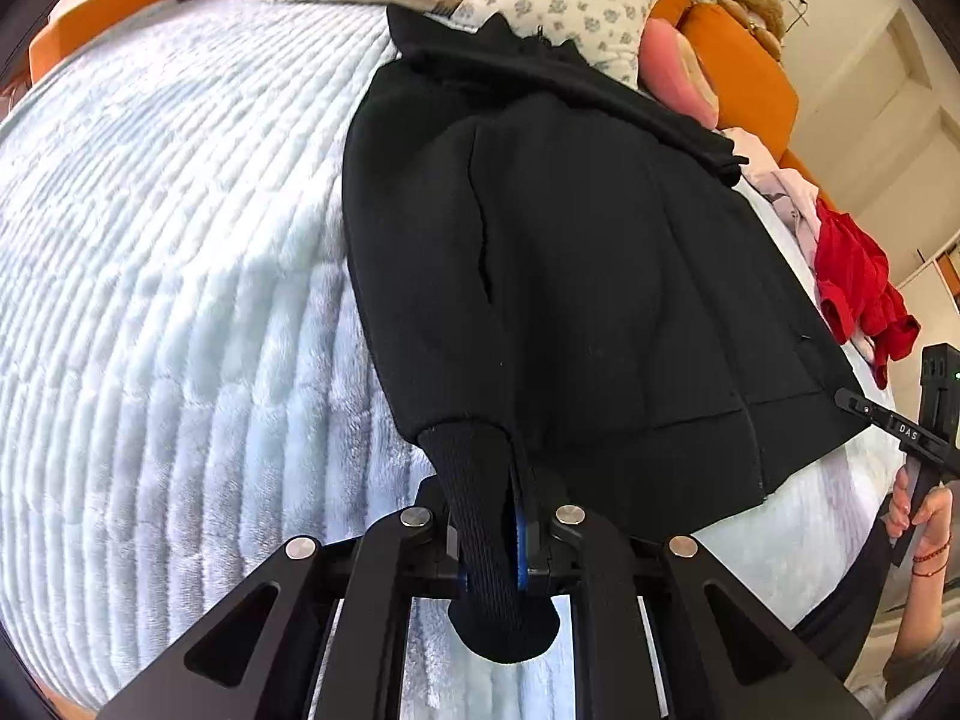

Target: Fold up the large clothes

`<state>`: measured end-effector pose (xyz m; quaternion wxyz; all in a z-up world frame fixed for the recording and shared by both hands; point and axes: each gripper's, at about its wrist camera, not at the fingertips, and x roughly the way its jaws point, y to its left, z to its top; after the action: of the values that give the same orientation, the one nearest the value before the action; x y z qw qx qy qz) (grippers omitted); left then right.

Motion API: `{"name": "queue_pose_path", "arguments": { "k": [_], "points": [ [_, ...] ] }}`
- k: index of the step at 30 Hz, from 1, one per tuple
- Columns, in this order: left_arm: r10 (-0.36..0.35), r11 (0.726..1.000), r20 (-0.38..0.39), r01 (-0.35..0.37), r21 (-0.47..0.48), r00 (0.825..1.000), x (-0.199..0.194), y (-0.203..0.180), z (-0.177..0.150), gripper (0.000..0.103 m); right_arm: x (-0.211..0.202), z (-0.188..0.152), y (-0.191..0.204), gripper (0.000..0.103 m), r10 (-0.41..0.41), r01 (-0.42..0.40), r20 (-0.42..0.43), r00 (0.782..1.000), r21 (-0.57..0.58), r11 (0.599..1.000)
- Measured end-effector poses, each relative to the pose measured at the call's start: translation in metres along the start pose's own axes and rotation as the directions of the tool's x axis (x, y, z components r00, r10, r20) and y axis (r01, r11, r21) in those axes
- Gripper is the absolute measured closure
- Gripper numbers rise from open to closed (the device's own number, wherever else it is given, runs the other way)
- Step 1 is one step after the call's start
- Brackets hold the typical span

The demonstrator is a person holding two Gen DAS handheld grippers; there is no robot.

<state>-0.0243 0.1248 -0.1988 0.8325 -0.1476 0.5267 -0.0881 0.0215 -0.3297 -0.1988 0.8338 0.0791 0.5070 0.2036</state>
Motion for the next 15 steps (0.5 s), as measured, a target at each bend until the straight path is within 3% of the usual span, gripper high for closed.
{"name": "queue_pose_path", "arguments": {
  "k": [10, 15],
  "points": [
    [0.005, 1.0, -0.056, -0.006, -0.013, 0.998, 0.028, -0.001, -0.001, 0.088, 0.007, -0.001, -0.01, 0.095, 0.011, -0.011, -0.031, 0.999, 0.013, 1.0],
    [-0.003, 1.0, -0.06, 0.001, -0.018, 0.998, 0.032, 0.0, -0.002, 0.082, 0.009, -0.001, -0.01, 0.095, 0.004, -0.003, -0.048, 0.999, 0.007, 1.0]
  ]
}}
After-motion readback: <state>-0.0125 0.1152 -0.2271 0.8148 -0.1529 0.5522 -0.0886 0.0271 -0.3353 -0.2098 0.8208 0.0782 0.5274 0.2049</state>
